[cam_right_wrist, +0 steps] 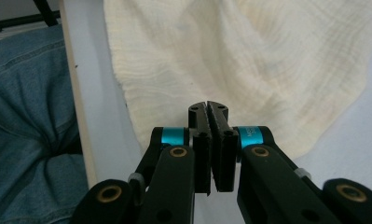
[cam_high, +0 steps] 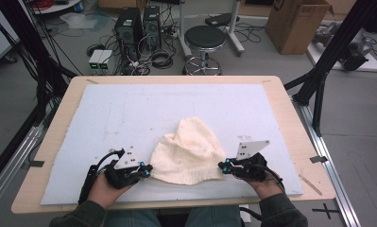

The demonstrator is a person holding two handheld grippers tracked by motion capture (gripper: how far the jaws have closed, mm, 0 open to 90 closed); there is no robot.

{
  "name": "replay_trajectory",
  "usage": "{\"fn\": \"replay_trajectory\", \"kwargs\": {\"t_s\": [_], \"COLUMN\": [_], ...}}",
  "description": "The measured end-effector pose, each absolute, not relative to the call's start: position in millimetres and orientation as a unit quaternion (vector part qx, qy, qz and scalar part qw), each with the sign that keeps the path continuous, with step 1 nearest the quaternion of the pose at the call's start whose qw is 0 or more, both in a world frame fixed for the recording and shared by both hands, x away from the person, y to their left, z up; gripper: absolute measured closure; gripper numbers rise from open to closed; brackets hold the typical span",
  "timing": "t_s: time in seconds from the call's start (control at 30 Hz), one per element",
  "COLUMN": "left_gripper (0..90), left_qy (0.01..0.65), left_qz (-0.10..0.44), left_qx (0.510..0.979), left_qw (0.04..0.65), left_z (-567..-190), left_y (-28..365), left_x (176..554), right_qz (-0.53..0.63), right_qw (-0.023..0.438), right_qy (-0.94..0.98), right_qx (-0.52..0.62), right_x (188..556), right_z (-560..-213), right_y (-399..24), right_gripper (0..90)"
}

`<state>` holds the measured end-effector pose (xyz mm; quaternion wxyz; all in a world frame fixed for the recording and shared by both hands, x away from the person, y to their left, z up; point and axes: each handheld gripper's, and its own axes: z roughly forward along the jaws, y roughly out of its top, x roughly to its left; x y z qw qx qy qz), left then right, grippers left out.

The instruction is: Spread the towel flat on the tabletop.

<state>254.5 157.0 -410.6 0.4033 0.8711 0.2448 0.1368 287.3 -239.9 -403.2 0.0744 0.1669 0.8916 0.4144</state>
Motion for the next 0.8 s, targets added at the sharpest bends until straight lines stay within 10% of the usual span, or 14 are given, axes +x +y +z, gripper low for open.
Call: {"fn": "replay_trajectory", "kwargs": {"t_s": [0.3, 0.8], "left_gripper": [53.9, 51.2], "left_qy": [0.244, 0.291], "left_qz": [0.128, 0.139], "left_qx": [0.866, 0.828], "left_qw": [0.418, 0.459], "left_z": [-412, -384], "left_y": [155, 143], "left_x": [254, 330], "right_qz": [0.421, 0.441], "right_qw": [0.053, 0.101], "right_qy": [0.888, 0.861], "right_qx": [0.179, 0.234], "right_x": [287, 353], "right_z": [-410, -379], "right_y": [-242, -235], "right_gripper": [67.7, 60.0]}}
